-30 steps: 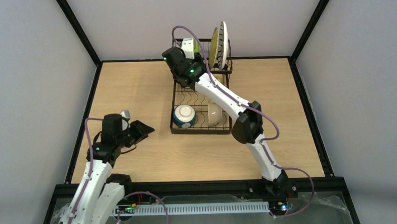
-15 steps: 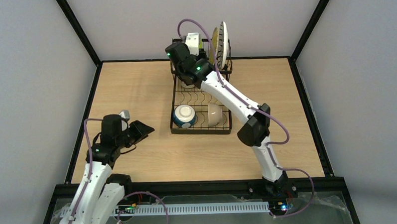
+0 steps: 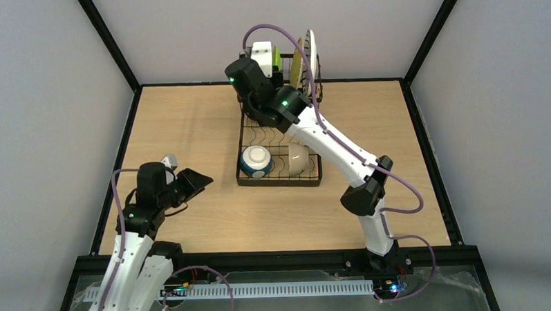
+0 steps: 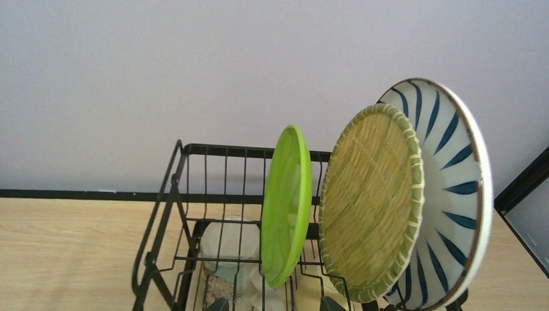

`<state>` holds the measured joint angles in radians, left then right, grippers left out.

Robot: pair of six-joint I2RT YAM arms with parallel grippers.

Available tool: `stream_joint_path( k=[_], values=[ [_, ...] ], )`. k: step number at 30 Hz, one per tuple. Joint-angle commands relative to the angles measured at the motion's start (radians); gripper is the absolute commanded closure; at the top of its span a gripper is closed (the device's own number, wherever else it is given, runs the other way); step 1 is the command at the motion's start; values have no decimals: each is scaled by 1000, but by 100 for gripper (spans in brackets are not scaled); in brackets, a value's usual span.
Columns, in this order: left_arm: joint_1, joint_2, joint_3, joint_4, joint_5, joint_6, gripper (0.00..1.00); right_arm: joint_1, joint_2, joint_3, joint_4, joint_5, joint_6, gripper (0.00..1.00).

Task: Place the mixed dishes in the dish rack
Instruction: Insert the plate into the dish rack, then reset both arms

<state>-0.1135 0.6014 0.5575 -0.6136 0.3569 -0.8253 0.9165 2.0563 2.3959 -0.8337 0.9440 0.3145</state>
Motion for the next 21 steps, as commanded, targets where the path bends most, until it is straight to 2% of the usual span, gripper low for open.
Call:
stream_joint_path(
  k=[1,7,12,14,16,21],
  values=[
    [-3,-20,49,-22,-8,-43,1,22,-112,0,-36,-13,6,21],
    [-4,23,179,8,-53,-111,1,22,-257,-3,43,-64,-46,18],
    [-13,159,376,38,-129,-125,1,14,-354,-62,157,35,-169,17],
    [-21,272,490,35,-171,-108,1,-12,-392,-94,204,50,-211,16],
    [-38,383,629,30,-216,-82,1,-71,-423,-93,194,49,-186,17],
    [-88,703,1075,-17,-350,-13,1,-281,-525,-198,247,9,-169,21]
  ],
)
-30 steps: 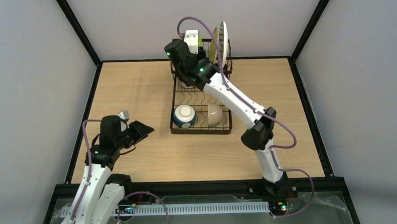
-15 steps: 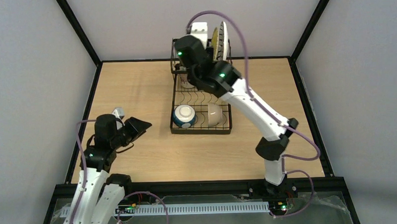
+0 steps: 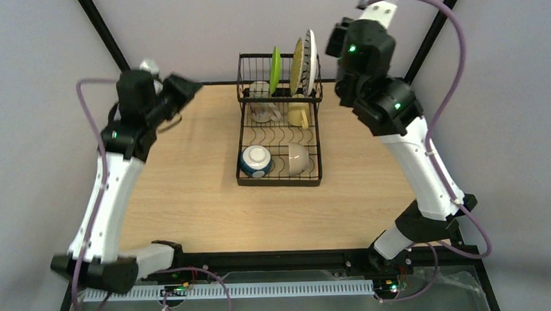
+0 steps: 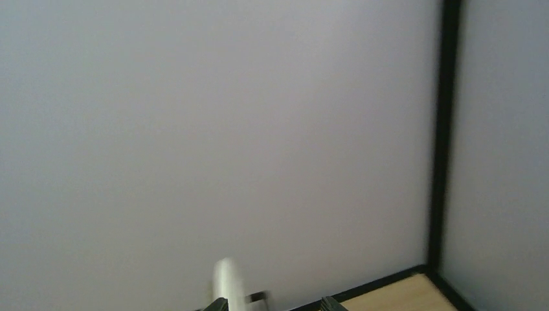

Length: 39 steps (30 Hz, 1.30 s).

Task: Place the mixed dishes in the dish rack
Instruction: Reset both arms

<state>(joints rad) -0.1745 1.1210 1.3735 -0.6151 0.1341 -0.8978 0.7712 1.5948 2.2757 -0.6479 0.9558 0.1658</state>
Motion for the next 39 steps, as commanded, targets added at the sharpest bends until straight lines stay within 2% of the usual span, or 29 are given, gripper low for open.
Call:
stream_joint_path(
  k=[1,5,9,14,18,22,32,39],
  values=[
    [-35,244,344,-22,-131,71,1,-193,-69,-88,47,-36,-6,21],
    [-95,475,635,-110,-255,195,1,-423,-28,-130,-39,-174,54,20],
    [-102,577,667,-123,-360,303,1,-599,21,-259,-55,-314,77,15],
    [-102,588,525,11,-455,394,1,-708,49,-447,34,-420,89,1],
    [-106,575,384,118,-515,449,1,-722,75,-526,93,-498,84,0],
    [-124,570,250,187,-597,517,1,-722,99,-569,136,-502,96,0],
    [-123,557,38,244,-633,553,1,-722,33,-754,259,-514,120,1],
    [-123,477,-103,380,-639,593,1,-722,-49,-898,360,-481,89,0]
  ],
)
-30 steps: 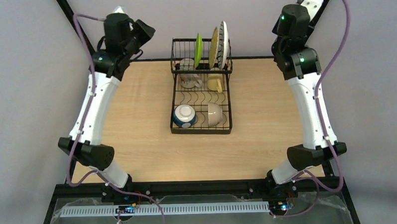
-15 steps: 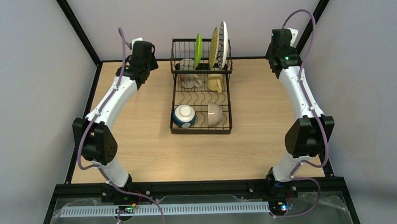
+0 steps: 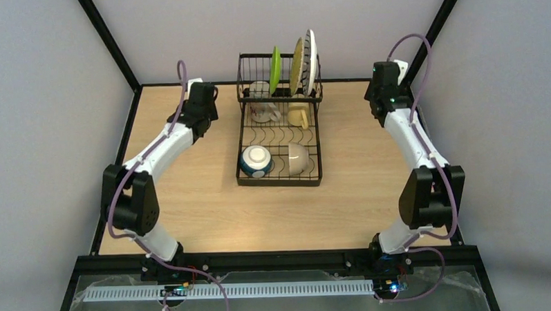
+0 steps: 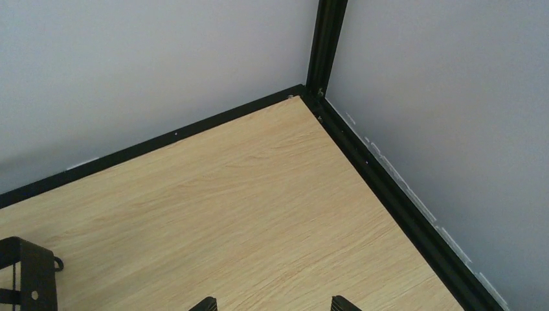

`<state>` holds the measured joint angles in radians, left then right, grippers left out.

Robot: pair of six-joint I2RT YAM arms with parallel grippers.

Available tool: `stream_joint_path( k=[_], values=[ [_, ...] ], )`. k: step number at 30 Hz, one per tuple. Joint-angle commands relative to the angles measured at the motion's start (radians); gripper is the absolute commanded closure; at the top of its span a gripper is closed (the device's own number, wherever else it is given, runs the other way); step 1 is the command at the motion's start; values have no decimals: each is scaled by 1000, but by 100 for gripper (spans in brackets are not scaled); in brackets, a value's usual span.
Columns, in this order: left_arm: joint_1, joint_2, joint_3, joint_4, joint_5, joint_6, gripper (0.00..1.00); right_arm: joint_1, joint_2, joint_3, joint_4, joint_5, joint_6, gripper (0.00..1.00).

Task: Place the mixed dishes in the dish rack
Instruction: Reset both arms

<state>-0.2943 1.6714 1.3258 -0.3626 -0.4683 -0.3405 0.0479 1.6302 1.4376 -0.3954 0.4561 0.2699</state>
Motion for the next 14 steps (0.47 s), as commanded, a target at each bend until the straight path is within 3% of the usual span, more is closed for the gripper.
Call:
stream_joint_path(
  k=[1,14],
  values=[
    [-3,-84,-74,150,-34,43,1,1,-94,-73,119,19,-21,0],
    [13,-150,-195,257,-18,86,1,1,-178,-175,230,-13,-49,0]
  ],
)
